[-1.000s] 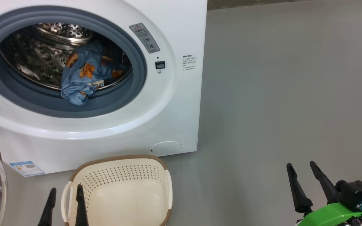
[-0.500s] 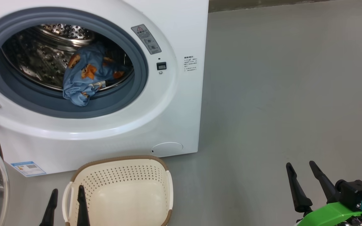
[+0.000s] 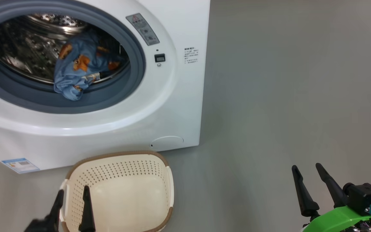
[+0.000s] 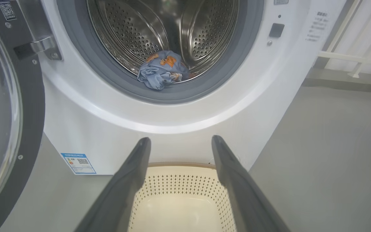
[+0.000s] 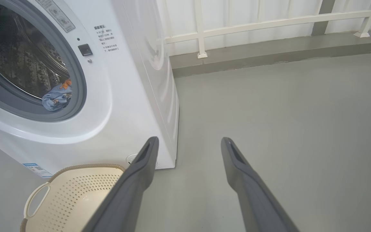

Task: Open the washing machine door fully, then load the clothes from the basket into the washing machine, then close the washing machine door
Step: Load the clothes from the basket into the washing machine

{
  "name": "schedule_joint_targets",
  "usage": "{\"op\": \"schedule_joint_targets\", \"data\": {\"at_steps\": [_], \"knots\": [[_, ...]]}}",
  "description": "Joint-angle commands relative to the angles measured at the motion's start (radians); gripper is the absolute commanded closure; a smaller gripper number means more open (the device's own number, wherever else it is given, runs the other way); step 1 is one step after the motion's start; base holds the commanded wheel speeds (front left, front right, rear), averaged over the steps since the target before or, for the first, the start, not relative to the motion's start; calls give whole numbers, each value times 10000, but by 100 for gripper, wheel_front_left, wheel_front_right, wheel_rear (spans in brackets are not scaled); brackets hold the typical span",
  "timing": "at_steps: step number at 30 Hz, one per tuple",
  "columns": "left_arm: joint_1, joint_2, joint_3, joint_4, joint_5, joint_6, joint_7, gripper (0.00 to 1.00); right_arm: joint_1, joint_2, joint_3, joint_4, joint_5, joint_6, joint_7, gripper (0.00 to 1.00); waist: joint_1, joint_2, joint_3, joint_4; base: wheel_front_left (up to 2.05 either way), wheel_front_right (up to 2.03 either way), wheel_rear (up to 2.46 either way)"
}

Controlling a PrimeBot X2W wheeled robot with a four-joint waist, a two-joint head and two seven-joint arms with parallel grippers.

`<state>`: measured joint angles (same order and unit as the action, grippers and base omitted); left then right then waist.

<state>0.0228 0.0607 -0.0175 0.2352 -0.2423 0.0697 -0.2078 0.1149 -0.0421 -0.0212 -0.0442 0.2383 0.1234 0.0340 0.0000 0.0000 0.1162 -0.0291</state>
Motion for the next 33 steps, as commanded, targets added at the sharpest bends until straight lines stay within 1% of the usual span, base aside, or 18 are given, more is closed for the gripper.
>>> {"op": "schedule_joint_targets", "data": {"at_steps": [1,4,11,14,24,28,33], "knots": [[-514,191,280,-95,-31,-57,80,0,-322,-118,224,-319,38,73,-62,0,0,0,303,-129,0,0,0],[-1190,367,248,246,-119,-219,363,0,-397,-110,156,-390,92,73,-83,0,0,0,774,-217,0,0,0],[-3222,1157,335,1413,-200,-554,1065,0,-794,-93,284,-394,197,73,-352,0,0,0,1999,-633,0,0,0],[-4183,1607,379,1976,-201,-734,1334,0,-1063,-88,399,-277,286,73,-566,0,0,0,2484,-931,0,0,0],[-6819,3158,710,3557,-260,-982,2447,0,-1798,-83,982,798,1025,73,-1597,0,0,0,3583,-2024,0,0,0],[-7732,3809,843,3853,-290,-1030,3010,0,-2050,-83,1226,1221,1300,73,-2010,0,0,0,3942,-2329,0,0,0],[-8919,4634,833,3893,-147,-1044,3810,0,-2386,-82,1501,1628,1625,73,-2415,0,0,0,4527,-2499,0,0,0]]}}
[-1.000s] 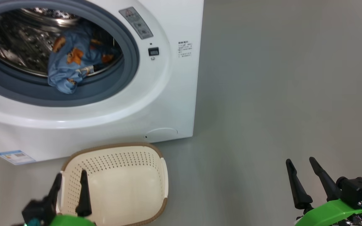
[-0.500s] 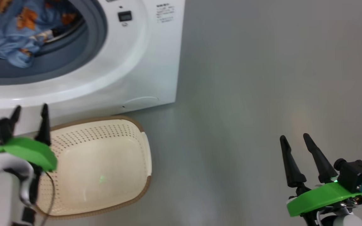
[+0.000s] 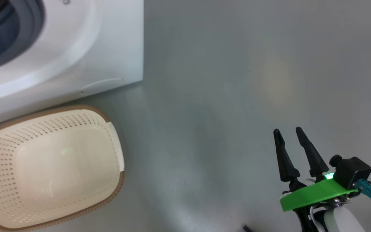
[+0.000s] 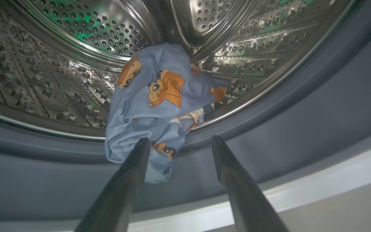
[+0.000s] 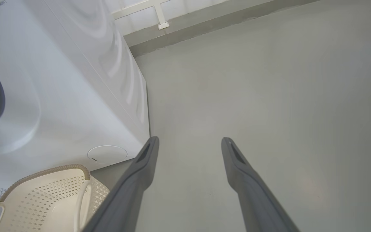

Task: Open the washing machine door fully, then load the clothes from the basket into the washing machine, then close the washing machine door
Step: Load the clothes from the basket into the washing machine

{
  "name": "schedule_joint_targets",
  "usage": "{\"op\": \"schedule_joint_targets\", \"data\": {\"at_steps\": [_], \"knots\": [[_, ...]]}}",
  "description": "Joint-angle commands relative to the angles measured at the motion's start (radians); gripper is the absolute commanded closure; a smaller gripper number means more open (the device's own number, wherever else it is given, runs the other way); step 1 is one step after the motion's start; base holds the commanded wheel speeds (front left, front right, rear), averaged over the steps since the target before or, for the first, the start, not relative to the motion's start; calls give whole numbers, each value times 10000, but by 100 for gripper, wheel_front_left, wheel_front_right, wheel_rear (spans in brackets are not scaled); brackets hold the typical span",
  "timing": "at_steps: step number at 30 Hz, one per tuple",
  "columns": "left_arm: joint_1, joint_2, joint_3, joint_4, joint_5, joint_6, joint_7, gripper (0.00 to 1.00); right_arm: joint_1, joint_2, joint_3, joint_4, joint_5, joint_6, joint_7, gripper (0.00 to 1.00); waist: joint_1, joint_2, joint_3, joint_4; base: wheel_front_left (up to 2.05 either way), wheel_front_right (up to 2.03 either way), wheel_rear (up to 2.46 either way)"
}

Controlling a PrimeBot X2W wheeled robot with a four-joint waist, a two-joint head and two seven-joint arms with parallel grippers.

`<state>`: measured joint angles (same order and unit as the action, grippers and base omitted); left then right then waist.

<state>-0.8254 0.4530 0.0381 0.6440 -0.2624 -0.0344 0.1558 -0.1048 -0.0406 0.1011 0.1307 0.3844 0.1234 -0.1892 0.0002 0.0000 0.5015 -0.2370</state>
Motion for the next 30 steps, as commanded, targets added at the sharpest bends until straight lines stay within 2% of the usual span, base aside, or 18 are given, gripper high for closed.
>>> {"op": "schedule_joint_targets", "data": {"at_steps": [1,6,8,19,20,21,22,30], "knots": [[-668,862,273,-207,83,-1,322,0,-273,-98,332,-44,231,73,-256,0,-2,0,800,-452,0,0,0],[-1416,1417,108,-286,306,-26,1016,0,-594,-98,499,237,471,73,-491,0,-2,0,1247,-544,0,0,0],[-1842,1808,9,-348,466,-3,1578,0,-800,-97,621,396,681,73,-608,0,-2,0,1522,-643,0,0,0],[-2513,2520,-274,-353,769,116,3017,0,-1234,-97,888,677,1183,73,-721,0,-2,0,1953,-895,0,0,0],[-2560,2565,-286,-390,780,121,3047,10,-1250,-97,879,651,1209,73,-722,0,-2,0,1983,-901,0,0,0],[-2653,2625,-307,-451,774,97,3016,73,-1273,-97,864,605,1250,73,-723,0,-2,0,2033,-902,0,0,0],[-2706,2646,-321,-454,758,66,3009,100,-1285,-97,859,586,1267,73,-723,0,-2,0,2055,-897,0,0,0],[-3358,2855,-414,-273,715,-153,2219,100,-1457,-97,922,533,1415,73,-725,0,-2,0,2240,-866,0,0,0]]}}
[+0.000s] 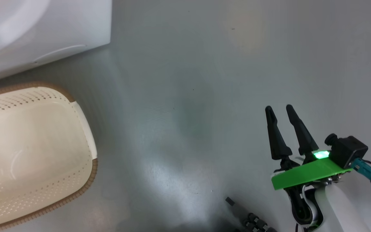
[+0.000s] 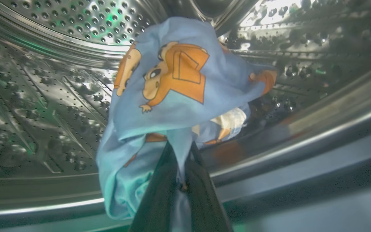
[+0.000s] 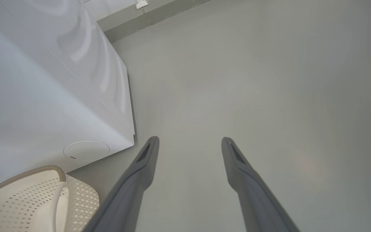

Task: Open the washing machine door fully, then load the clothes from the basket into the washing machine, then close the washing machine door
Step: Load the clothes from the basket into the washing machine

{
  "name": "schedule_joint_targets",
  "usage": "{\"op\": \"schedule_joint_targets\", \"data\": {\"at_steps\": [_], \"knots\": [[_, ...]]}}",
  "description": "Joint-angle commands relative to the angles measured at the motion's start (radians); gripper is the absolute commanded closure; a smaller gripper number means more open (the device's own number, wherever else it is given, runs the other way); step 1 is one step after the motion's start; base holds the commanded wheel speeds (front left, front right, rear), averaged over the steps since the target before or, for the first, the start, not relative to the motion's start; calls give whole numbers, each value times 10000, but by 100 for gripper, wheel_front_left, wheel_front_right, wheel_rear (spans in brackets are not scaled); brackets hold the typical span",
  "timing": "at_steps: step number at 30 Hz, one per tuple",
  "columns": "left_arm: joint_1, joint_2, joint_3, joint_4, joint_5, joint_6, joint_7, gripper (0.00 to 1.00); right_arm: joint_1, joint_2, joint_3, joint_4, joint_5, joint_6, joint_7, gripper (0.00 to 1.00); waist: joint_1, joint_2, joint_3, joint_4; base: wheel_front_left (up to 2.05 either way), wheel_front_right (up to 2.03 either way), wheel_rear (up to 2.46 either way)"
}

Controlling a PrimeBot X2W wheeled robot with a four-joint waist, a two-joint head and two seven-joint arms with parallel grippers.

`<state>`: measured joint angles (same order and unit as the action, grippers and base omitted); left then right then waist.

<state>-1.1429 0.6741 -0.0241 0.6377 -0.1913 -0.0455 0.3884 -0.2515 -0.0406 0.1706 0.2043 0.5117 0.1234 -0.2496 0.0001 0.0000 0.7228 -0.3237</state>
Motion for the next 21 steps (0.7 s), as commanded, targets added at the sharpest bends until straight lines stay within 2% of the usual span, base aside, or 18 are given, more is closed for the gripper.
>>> {"op": "schedule_joint_targets", "data": {"at_steps": [1,10,18,19,20,21], "knots": [[-261,671,177,-176,20,-72,-272,100,-16,-97,249,-206,152,73,-121,0,-1,0,55,-9,0,0,0],[-1138,894,181,239,32,-169,-2251,100,-132,-97,454,-306,313,73,-121,0,-1,0,414,-399,0,0,0],[-1852,999,216,888,67,58,-3440,100,-63,-97,481,-376,453,73,-121,0,-1,0,649,-806,0,0,0],[-1924,997,213,981,67,93,-3504,68,-39,-97,474,-383,463,73,-122,0,-1,0,657,-826,0,0,0],[-1996,975,231,1102,38,142,-3509,52,-14,-97,464,-386,472,73,-122,0,-1,0,661,-837,0,0,0],[-2061,962,206,1187,42,157,-3535,0,6,-97,454,-389,477,73,-122,0,-1,0,666,-842,0,0,0]]}}
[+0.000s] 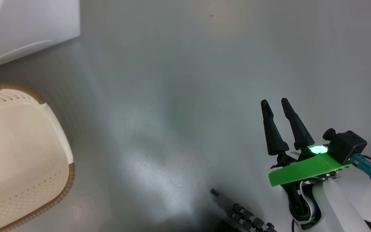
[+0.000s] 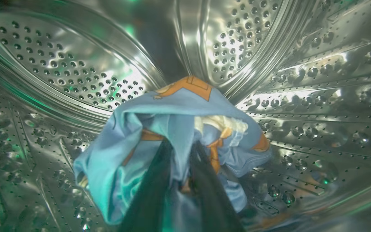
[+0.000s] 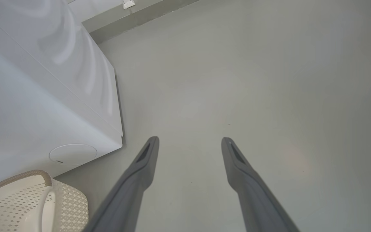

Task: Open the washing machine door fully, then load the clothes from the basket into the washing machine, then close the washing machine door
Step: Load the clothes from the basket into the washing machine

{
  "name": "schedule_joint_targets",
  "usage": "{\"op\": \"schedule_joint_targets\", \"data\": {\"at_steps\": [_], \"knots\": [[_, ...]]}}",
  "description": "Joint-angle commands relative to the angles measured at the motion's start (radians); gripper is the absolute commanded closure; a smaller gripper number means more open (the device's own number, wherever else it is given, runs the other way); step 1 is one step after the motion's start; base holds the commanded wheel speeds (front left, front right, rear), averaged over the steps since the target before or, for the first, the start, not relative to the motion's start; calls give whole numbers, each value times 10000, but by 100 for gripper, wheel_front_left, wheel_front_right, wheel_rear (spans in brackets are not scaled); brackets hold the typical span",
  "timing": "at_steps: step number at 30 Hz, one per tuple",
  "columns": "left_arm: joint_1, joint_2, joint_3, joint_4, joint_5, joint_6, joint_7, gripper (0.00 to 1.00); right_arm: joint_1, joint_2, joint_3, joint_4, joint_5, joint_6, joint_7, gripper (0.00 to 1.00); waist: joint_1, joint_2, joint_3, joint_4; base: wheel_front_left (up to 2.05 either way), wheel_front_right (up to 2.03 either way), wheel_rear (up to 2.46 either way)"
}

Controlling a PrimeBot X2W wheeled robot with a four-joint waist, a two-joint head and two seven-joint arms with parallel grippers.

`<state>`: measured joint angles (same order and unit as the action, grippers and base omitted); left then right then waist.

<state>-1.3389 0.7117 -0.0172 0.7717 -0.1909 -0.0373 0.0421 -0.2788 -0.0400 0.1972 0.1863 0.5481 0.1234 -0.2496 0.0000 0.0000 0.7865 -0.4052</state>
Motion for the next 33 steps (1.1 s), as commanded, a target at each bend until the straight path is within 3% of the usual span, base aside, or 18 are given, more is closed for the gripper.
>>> {"op": "schedule_joint_targets", "data": {"at_steps": [1,15,33], "knots": [[-168,555,146,-64,0,88,-91,0,291,-103,174,-211,111,73,-122,0,0,0,30,-27,0,0,0],[40,-168,164,342,-505,281,-413,0,238,-103,-189,-226,-115,73,-122,0,0,0,-257,458,0,0,0],[3299,-1600,476,-765,-1406,846,-1548,0,553,-102,-792,85,-1031,73,-122,0,0,0,-2084,1700,0,0,0]]}}
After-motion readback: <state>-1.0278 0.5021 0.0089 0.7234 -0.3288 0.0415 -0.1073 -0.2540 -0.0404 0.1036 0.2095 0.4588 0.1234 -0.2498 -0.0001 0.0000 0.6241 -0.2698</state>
